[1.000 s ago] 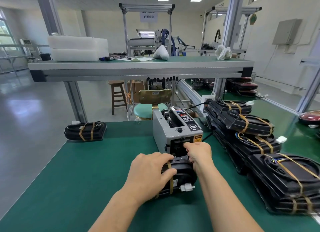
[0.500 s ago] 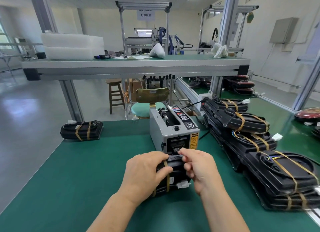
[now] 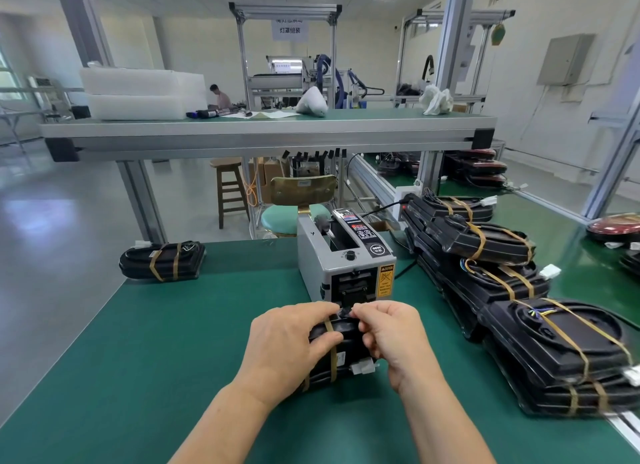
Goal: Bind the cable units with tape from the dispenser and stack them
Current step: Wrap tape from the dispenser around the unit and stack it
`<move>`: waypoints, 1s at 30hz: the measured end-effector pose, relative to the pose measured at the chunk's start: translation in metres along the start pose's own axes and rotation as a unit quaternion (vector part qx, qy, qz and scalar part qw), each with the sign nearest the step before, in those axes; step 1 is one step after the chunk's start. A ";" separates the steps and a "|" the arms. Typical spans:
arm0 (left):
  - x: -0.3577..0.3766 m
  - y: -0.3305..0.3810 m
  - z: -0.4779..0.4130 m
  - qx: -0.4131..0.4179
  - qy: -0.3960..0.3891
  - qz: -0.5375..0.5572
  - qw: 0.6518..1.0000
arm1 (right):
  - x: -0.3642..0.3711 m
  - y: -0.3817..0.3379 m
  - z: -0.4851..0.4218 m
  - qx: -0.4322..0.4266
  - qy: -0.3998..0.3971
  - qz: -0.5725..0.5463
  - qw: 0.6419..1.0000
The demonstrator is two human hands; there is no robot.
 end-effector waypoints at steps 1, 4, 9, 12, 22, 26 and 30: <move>0.000 0.000 0.000 0.001 0.001 0.001 1.000 | 0.000 0.000 0.000 -0.001 -0.001 0.002 1.000; 0.000 0.000 0.000 0.004 0.005 0.002 1.000 | 0.000 0.000 0.001 -0.002 -0.003 0.005 1.000; 0.000 0.000 0.001 0.007 0.008 0.009 1.000 | 0.000 0.001 0.001 -0.010 0.001 0.007 1.000; 0.001 -0.001 0.000 0.012 -0.003 0.007 1.000 | 0.000 0.001 0.001 -0.024 0.004 0.023 0.999; -0.001 0.005 0.002 0.053 0.022 0.017 0.998 | -0.001 0.001 0.001 -0.033 0.006 0.032 0.999; -0.004 0.010 0.002 0.079 0.068 0.006 0.995 | -0.002 0.002 0.000 -0.046 0.012 0.064 0.997; -0.004 0.010 0.002 0.094 0.069 -0.006 0.993 | -0.009 -0.001 0.000 -0.085 0.058 0.171 0.980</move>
Point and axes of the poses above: each hand's wrist, its own z-axis away from the middle knuckle, its own x-axis out of the palm, y = z × x, the point moved 4 cm from there along -z, towards the middle knuckle, and after that the axes turned 3 degrees about z, right-handed, at the moved point
